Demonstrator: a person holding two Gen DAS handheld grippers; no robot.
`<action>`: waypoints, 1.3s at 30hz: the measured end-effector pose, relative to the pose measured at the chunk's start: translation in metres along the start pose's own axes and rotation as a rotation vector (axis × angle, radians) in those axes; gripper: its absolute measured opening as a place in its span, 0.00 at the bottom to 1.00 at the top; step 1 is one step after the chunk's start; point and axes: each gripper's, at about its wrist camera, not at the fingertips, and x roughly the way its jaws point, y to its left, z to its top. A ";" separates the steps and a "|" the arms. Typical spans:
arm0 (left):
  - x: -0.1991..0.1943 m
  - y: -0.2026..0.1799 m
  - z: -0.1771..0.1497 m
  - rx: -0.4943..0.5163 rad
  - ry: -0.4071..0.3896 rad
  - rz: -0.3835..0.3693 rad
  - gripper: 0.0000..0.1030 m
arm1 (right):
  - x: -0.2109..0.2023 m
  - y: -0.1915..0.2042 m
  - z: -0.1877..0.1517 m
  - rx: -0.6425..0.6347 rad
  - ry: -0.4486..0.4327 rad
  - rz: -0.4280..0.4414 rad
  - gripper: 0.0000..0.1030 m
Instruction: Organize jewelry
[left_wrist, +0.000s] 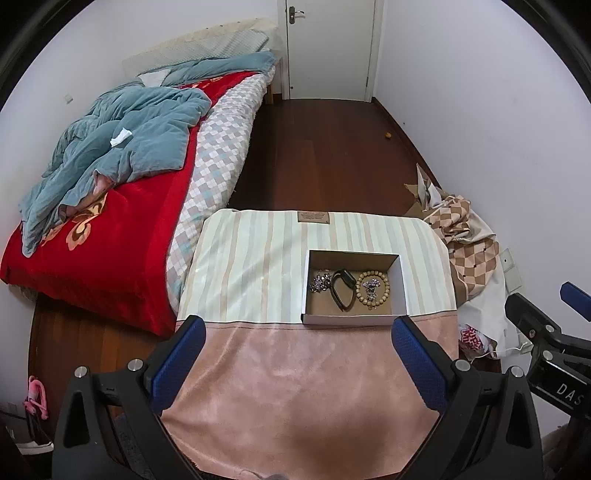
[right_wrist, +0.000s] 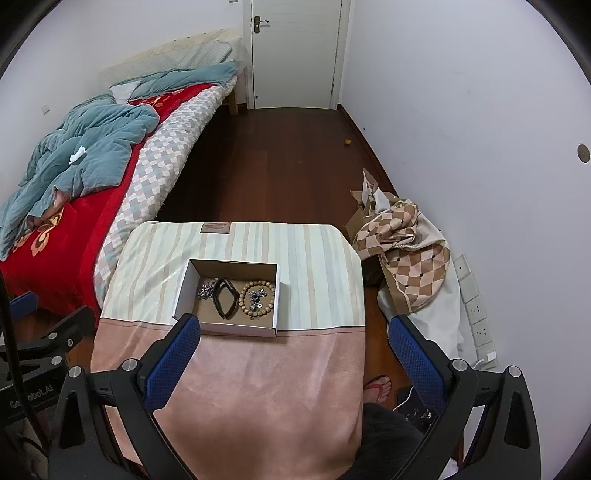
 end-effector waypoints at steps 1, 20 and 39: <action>0.000 0.001 0.000 -0.002 0.000 -0.001 1.00 | 0.000 0.000 0.000 -0.002 0.001 0.001 1.00; -0.013 0.003 -0.005 -0.014 -0.033 0.021 1.00 | -0.010 0.003 -0.004 -0.012 0.004 0.023 1.00; -0.019 0.000 -0.006 -0.007 -0.042 0.022 1.00 | -0.015 0.001 -0.004 -0.006 0.001 0.029 1.00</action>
